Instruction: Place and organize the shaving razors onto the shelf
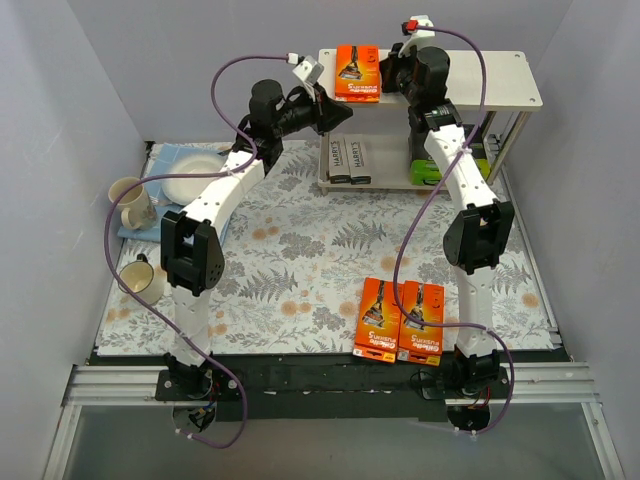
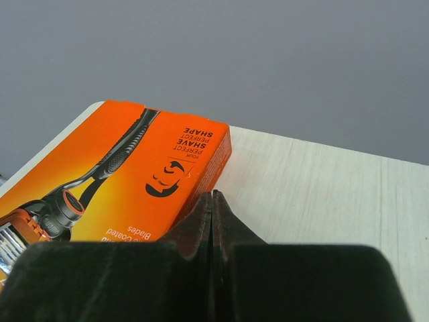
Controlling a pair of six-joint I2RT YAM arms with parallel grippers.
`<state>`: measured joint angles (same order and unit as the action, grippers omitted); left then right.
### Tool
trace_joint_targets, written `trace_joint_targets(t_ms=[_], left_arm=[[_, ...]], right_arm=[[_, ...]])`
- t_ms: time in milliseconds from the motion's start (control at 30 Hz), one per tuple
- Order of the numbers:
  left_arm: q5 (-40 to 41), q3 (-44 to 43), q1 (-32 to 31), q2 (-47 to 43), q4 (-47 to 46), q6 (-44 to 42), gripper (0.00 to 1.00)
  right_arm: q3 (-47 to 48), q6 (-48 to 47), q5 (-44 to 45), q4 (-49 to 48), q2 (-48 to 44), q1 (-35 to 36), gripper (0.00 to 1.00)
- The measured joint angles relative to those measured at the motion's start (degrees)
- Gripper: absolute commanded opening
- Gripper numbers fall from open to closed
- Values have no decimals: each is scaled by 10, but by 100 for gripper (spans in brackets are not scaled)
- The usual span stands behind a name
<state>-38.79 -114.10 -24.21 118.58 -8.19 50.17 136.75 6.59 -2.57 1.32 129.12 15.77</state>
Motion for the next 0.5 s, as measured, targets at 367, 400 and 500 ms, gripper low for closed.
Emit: trace_joint_targets(t_ms=[367, 400, 500], left_arm=[[-29, 39, 0, -18, 5, 6, 24], [-39, 60, 0, -34, 11, 6, 31], [-61, 146, 0, -104, 25, 2, 44]], right_arm=[[-4, -10, 64, 3, -6, 0, 14], [-17, -12, 78, 7, -16, -1, 24], [-80, -26, 120, 29, -75, -7, 37]])
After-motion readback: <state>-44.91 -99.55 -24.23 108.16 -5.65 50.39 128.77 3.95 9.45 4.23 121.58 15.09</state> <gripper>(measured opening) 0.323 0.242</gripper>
